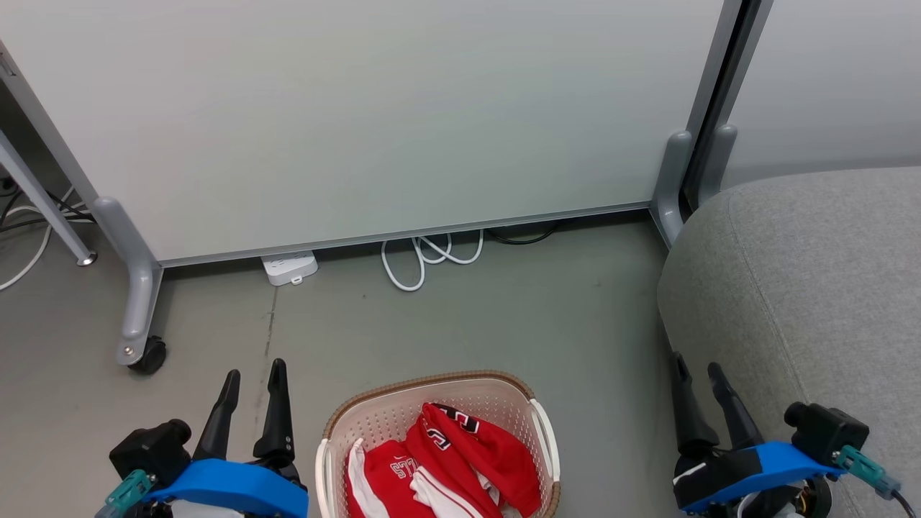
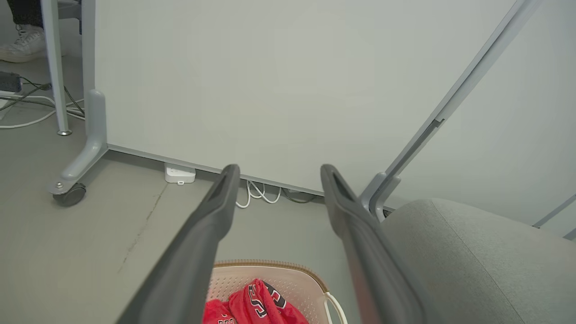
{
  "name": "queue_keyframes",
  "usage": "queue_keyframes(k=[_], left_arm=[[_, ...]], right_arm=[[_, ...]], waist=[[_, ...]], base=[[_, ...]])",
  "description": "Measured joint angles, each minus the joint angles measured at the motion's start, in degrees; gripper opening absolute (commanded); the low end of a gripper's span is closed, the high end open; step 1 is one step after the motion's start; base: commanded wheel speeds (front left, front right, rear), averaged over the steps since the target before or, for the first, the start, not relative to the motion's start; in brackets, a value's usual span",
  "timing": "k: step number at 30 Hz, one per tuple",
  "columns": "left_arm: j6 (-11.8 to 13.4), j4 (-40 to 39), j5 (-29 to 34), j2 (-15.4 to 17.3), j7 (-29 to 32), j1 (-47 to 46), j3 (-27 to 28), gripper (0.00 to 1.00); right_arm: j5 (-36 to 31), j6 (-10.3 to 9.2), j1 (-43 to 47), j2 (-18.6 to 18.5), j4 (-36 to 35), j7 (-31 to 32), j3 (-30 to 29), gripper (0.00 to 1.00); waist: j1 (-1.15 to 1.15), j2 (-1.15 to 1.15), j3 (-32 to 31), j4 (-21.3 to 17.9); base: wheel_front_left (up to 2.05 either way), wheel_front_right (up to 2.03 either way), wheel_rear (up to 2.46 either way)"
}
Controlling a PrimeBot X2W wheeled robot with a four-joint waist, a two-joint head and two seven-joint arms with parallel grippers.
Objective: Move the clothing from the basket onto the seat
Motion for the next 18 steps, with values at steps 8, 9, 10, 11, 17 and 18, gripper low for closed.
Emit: queue_keyframes(k=[8, 9, 10, 11, 17, 18], left_arm=[[0.59, 0.54, 5.09, 0.15, -1.26, -0.42, -1.26, 1.0], [0.71, 0.58, 5.65, 0.18, -1.41, -0.48, -1.4, 1.0], [0.73, 0.63, 6.19, 0.2, -1.51, -0.52, -1.48, 1.0], [0.73, 0.63, 6.19, 0.2, -1.51, -0.52, -1.48, 1.0], [1.02, 0.83, 9.37, 0.29, -2.32, -0.6, -1.93, 1.0], [1.05, 0.9, 10.53, 0.32, -2.55, -0.62, -2.07, 1.0]], right_arm=[[-5.43, 0.0, -0.55, -0.02, 0.78, -1.23, 1.02, 1.0], [-6.01, 0.0, -0.58, -0.02, 0.89, -1.46, 1.12, 1.0], [-6.76, 0.0, -0.6, -0.02, 0.98, -1.52, 1.21, 1.0], [-6.76, 0.0, -0.6, -0.02, 0.98, -1.52, 1.21, 1.0], [-10.12, 0.0, -0.83, -0.03, 1.53, -2.44, 1.75, 1.0], [-11.22, 0.01, -0.85, -0.04, 1.71, -2.56, 1.92, 1.0]], waist=[[0.0, 0.0, -0.08, 0.25], [0.0, 0.0, -0.09, 0.28], [0.0, 0.0, -0.1, 0.3], [0.0, 0.0, -0.1, 0.3], [0.0, 0.0, -0.15, 0.47], [0.0, 0.0, -0.19, 0.52]], base=[[0.0, 0.0, 0.0], [0.0, 0.0, 0.0], [0.0, 0.0, 0.0], [0.0, 0.0, 0.0], [0.0, 0.0, 0.0], [0.0, 0.0, 0.0]])
